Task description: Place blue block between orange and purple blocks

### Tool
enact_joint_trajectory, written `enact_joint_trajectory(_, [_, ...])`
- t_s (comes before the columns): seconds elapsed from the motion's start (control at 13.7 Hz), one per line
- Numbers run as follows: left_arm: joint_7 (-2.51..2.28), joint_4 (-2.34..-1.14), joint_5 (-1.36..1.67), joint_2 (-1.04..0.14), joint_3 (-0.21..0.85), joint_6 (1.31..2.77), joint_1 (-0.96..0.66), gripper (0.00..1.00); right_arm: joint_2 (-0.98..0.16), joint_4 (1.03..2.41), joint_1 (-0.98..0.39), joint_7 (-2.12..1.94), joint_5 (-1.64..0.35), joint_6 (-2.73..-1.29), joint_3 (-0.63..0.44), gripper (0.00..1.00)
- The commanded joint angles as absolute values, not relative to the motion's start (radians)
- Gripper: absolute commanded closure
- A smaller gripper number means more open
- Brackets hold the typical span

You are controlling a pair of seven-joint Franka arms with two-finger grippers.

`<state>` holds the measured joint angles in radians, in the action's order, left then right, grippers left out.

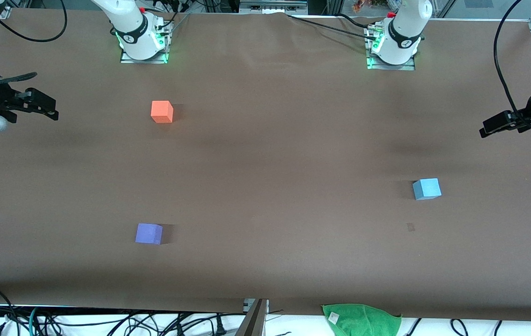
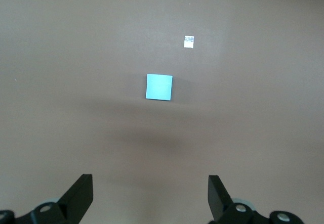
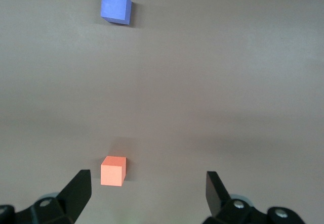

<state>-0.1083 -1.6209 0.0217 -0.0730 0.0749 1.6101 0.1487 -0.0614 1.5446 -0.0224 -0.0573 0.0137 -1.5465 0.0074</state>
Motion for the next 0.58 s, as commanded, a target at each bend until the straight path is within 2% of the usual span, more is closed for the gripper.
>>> enact_joint_trajectory(0.0, [-0.083,-1.608,0.051,-0.089,0.074,1.601,0.158,0.00,-0.069,1.528,-0.018,-0.066,0.003,-1.548,0.011,0.00])
enact_joint_trajectory(0.51, [-0.092,-1.617,0.054,-0.103,0.075,1.629,0.158,0.00,-0.069,1.528,-0.020,-0.061,0.002,-1.549,0.011,0.00])
